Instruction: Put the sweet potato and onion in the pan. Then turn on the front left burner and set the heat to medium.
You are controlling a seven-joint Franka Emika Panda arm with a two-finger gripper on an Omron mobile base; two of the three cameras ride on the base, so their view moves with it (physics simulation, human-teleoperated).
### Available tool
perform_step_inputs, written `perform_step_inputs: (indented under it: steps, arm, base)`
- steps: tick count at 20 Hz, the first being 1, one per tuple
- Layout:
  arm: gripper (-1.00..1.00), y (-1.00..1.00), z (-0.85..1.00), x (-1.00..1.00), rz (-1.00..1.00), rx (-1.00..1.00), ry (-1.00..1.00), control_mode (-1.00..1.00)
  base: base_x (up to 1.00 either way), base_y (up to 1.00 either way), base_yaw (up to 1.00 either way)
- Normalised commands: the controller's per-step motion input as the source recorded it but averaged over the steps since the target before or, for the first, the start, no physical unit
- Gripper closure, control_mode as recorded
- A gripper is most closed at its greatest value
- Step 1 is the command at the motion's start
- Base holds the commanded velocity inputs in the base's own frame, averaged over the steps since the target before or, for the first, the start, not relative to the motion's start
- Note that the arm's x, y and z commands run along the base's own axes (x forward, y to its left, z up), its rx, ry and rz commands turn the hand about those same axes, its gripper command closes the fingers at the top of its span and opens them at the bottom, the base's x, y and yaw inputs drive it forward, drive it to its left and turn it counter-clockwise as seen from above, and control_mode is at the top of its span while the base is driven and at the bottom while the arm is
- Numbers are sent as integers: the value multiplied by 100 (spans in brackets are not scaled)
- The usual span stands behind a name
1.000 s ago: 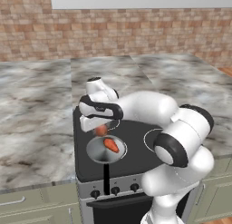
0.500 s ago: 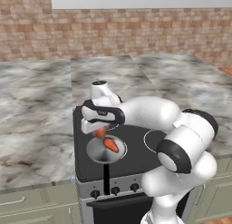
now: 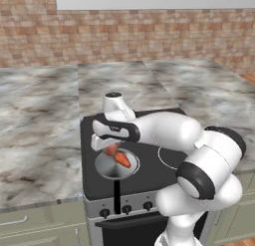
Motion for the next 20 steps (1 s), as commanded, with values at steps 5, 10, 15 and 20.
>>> perform_step_inputs:
  steps: [5, 10, 15, 20]
  arm:
    - [100, 0, -23, -1, 3, -1, 0, -100]
    - [100, 0, -26, 0, 3, -1, 0, -100]
    - [100, 0, -25, 0, 2, -2, 0, -100]
    - [100, 1, -21, 0, 2, -3, 1, -100]
  base:
    - [0, 0, 0]
    - [0, 0, 0]
    - [0, 0, 0]
    - [0, 0, 0]
